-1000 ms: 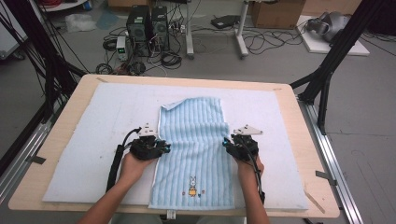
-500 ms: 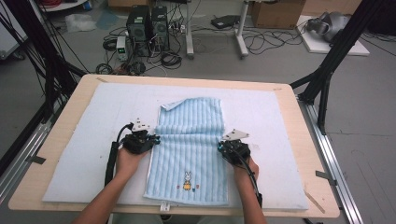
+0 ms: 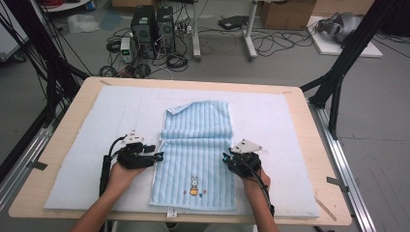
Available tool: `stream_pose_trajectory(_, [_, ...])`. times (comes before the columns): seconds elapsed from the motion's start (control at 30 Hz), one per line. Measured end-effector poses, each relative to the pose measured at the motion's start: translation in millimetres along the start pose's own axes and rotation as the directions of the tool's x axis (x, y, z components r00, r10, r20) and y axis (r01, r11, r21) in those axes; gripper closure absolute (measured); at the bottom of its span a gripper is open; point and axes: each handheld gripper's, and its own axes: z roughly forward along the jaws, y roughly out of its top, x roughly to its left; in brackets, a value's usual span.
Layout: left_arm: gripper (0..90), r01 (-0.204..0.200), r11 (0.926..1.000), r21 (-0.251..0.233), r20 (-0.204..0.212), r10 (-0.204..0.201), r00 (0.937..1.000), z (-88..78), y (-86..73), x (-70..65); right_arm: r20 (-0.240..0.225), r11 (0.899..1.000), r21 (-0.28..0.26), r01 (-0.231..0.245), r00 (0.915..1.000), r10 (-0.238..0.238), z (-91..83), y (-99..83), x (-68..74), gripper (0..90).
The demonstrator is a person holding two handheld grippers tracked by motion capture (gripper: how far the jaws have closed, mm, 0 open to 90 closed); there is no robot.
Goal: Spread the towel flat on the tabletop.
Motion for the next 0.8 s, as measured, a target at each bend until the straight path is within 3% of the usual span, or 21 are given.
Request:
stream_pose_trajectory(0.1, [43.1,-0.014,0.9998,-0.012,0.042,0.015,0.9990,-4.6,-2.0,-5.5,-0.047,1.000,-0.012,-0.017,0.9988,0.016,-8.3,-3.3,3.6,60.0])
stream_pose_trajectory(0.17, [43.7,-0.048,0.9988,-0.007,0.050,0.048,0.9976,-7.0,-3.9,-11.7,-0.058,1.000,-0.009,-0.018,0.9982,0.018,-11.8,-6.1,5.7,59.3])
stream_pose_trajectory(0.33, [55.1,-0.094,0.9951,0.031,0.086,0.091,0.9921,-5.1,-11.7,-22.5,-0.133,0.999,-0.014,-0.044,0.9903,0.042,-19.6,-15.6,7.2,57.5])
stream_pose_trajectory(0.4, [58.9,-0.131,0.9898,0.057,0.095,0.125,0.9876,-3.5,-13.5,-25.8,-0.160,0.999,0.003,-0.040,0.9863,0.040,-19.4,-16.7,9.2,58.5])
stream_pose_trajectory(0.53, [68.1,-0.204,0.9758,0.079,0.061,0.199,0.9780,-5.4,-14.5,-33.5,-0.203,0.997,0.077,0.013,0.9792,0.003,-11.4,-19.6,15.5,65.9])
stream_pose_trajectory(0.57, [73.3,-0.212,0.9740,0.079,0.063,0.208,0.9762,-6.8,-15.8,-34.0,-0.208,0.998,0.066,0.018,0.9781,-0.004,-10.5,-20.8,16.4,69.3])
stream_pose_trajectory(0.63, [84.3,-0.207,0.9748,0.084,0.081,0.200,0.9764,-8.7,-17.1,-34.4,-0.235,0.998,0.068,0.019,0.9720,-0.003,-10.9,-21.3,15.4,77.7])
stream_pose_trajectory(0.7, [86.6,-0.208,0.9738,0.092,0.086,0.200,0.9760,-10.5,-18.0,-37.1,-0.256,0.997,0.072,0.031,0.9665,-0.012,-12.0,-21.4,17.0,84.8])
stream_pose_trajectory(0.8, [87.2,-0.204,0.9738,0.100,0.109,0.193,0.9751,-13.9,-20.7,-40.1,-0.283,0.995,0.085,0.056,0.9585,-0.030,-15.7,-21.0,20.5,85.7])
